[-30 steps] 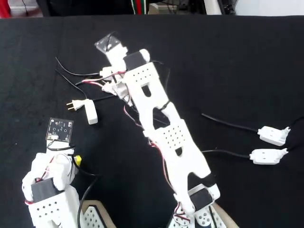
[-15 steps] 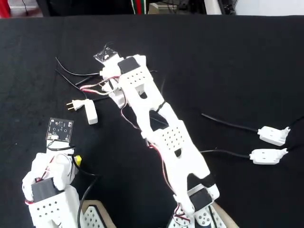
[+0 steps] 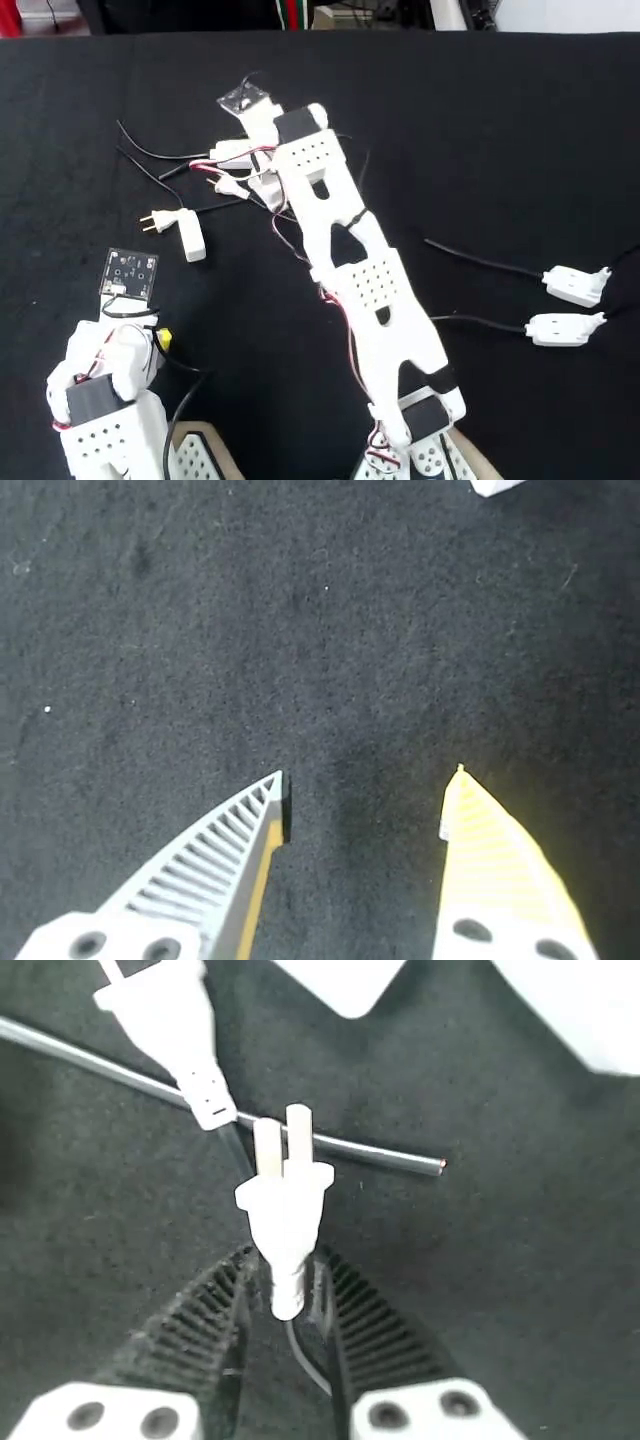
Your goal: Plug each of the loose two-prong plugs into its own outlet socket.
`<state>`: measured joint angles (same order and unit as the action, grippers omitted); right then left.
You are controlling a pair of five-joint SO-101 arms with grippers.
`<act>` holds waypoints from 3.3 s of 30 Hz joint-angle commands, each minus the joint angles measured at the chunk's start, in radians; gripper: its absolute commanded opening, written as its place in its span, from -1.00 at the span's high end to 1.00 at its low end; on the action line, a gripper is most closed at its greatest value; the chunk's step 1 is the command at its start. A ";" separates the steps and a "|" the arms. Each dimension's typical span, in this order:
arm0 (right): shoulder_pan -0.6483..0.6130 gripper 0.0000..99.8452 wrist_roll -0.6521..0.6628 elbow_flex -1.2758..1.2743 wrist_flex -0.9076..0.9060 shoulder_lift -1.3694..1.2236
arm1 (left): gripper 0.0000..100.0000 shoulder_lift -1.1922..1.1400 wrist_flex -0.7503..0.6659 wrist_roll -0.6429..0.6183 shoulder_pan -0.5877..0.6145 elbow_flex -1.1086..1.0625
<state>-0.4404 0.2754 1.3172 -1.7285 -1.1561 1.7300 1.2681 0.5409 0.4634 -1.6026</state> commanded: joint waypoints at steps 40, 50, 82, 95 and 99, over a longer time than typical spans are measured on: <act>-0.101 0.70 0.991 -0.938 0.232 0.486 | 0.49 0.006 0.009 0.014 0.005 0.005; -0.092 0.30 0.957 -0.616 -0.034 0.423 | 0.49 0.006 0.009 0.014 0.004 0.005; -0.098 0.87 -0.061 -1.187 0.051 0.823 | 0.49 0.006 0.009 0.014 0.010 0.001; -0.032 0.71 -0.802 -1.196 0.203 0.736 | 0.49 0.006 0.009 0.014 0.010 0.001; -0.032 0.41 -0.893 -1.194 0.267 0.674 | 0.49 0.006 0.009 0.014 0.010 0.001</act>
<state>-0.4849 -0.5516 0.1174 -1.4998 -0.4703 1.7315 1.2681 0.5470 0.4634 -1.6103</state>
